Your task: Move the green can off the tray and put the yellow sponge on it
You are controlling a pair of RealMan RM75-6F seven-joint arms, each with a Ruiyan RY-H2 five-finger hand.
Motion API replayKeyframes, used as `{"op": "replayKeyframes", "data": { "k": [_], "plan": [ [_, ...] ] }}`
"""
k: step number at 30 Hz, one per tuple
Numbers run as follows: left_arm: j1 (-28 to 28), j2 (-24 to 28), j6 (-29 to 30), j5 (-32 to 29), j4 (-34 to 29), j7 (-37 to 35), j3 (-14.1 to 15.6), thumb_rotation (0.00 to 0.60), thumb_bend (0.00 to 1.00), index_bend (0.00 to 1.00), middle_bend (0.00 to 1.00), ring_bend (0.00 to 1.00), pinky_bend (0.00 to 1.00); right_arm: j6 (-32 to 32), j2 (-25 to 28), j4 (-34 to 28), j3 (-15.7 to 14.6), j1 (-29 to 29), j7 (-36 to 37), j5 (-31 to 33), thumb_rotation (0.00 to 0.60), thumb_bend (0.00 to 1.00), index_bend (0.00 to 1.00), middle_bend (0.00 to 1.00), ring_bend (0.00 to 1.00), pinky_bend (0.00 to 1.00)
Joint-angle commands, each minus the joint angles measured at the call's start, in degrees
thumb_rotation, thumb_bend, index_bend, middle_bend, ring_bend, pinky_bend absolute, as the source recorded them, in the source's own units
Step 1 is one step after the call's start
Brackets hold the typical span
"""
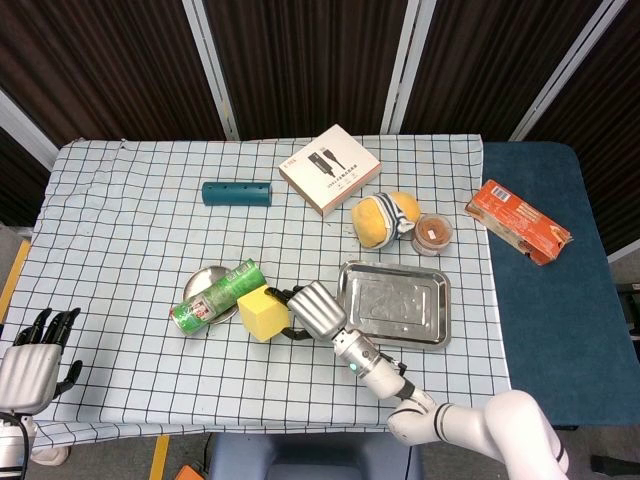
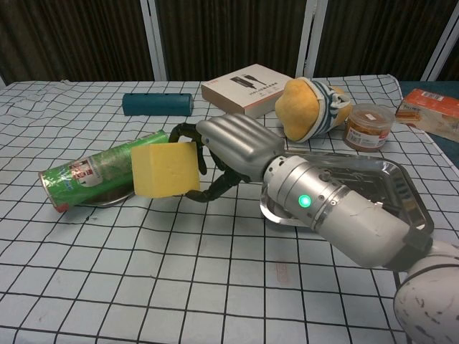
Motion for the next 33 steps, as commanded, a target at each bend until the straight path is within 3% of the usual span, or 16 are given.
{"op": "replayKeyframes", "data": {
  "k": [1,8,14,22,28,33],
  "plan": [
    [-0.1,0.0,-0.2,0.0,0.0,0.0,0.0,0.600,0.36,0.09,0.16,0.08,0.27,2.8,7.4,-10.9,-1.4,-3.1,-5.1,-1.1,0.600,0.75,0.89,0.67,0.74,0.96],
    [0.0,-0.3,0.4,0.3,0.3,0.5,-0.2,0.600,0.36,0.09,0.17,0.08,0.27,4.7,24.3,-31.6,-4.9,-9.0,-15.7,-1.0,0.600,0.79,0.90,0.68,0.75,0.96],
    [0.0,-0.4,0.3,0.4,0.1,0.9,-0.1,0.600,0.36,0.09,0.17,0.08,0.27,8.5,35.1,-39.3,-7.3,-13.6,-15.5,-2.7,0.600,0.81,0.91,0.69,0.76,0.97],
    [-0.2,-0.3,-0.7,0.2,-0.2,0.7,0.1,0.600,0.36,0.10,0.17,0.09,0.27,10.4,41.9,-36.7,-9.3,-18.3,-8.7,-2.3,0.600,0.82,0.92,0.69,0.76,0.97],
    [-0.4,-0.4,-1.4,0.7,-0.3,-0.3,0.6,0.600,0.36,0.11,0.18,0.09,0.27,9.9,42.0,-29.0,-10.6,-20.8,-1.6,-1.8,0.600,0.80,0.89,0.69,0.74,0.92],
    [-0.5,-0.4,-2.0,0.6,-0.4,-0.1,0.8,0.600,0.36,0.11,0.18,0.09,0.27,9.1,40.8,-23.3,-10.9,-22.0,4.4,-1.8,0.600,0.70,0.83,0.68,0.67,0.88]
  ]
}}
